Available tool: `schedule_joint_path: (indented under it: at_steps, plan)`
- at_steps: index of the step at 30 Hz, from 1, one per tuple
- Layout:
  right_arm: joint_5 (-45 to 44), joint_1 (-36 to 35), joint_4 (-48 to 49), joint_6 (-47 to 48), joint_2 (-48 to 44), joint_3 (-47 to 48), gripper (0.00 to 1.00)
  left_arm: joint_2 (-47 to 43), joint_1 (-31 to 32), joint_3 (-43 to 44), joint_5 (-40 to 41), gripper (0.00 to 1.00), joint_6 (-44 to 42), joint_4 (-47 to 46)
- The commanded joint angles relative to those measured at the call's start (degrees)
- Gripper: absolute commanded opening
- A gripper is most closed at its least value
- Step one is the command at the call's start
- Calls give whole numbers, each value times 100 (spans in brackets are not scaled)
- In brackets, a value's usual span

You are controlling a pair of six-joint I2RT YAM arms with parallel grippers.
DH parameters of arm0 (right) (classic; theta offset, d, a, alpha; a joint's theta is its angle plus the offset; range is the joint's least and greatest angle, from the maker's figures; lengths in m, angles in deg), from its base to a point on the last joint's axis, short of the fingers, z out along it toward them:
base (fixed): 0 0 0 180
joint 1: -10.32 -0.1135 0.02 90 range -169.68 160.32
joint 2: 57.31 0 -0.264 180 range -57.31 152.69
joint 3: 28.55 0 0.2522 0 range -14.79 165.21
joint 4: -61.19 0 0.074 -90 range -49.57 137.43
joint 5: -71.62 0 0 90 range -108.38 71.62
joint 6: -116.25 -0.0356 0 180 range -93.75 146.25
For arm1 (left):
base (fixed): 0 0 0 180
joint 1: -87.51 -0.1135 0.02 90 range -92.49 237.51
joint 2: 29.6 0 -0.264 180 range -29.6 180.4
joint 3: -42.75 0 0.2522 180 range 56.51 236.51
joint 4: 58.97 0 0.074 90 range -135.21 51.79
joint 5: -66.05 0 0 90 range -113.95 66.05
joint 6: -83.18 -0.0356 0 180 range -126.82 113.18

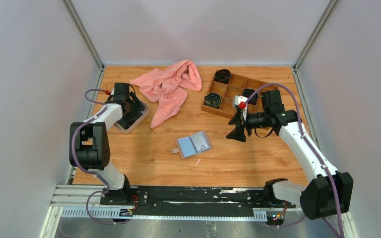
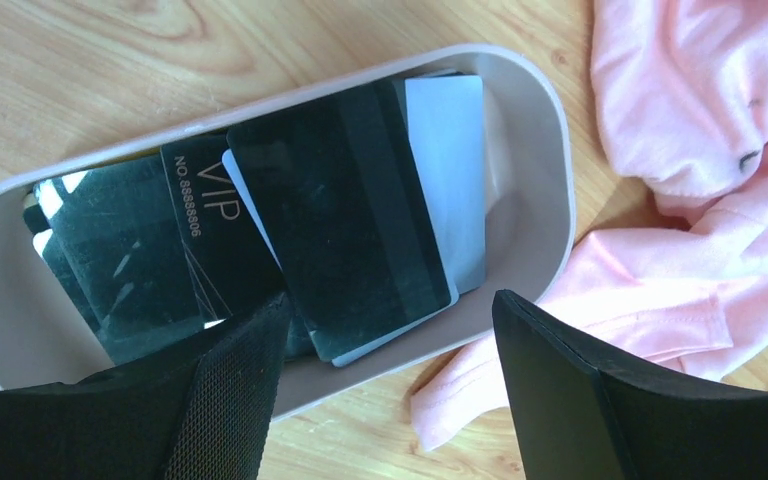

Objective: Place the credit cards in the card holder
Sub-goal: Pick up the credit card from the storage box.

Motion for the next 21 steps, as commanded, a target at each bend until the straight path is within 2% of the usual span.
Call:
schedule_joint_path:
  at_steps: [1, 6, 9, 17, 21]
  plan:
    - [-39, 77, -23, 87, 42, -53, 69, 320, -82, 138, 254, 80, 154, -156]
    - [-86, 78, -39, 120, 36, -45, 69, 429, -101, 77, 302, 78, 240, -364]
    - [-95, 78, -50, 131, 49, -49, 69, 400, -124, 19, 260, 73, 250, -513]
    - [-123, 81, -80, 171, 50, -27, 69, 504, -317, -211, -522, 53, 272, -1311]
    - [-146, 77, -100, 199, 55, -18, 69, 645, -364, -208, -892, 53, 167, -1502]
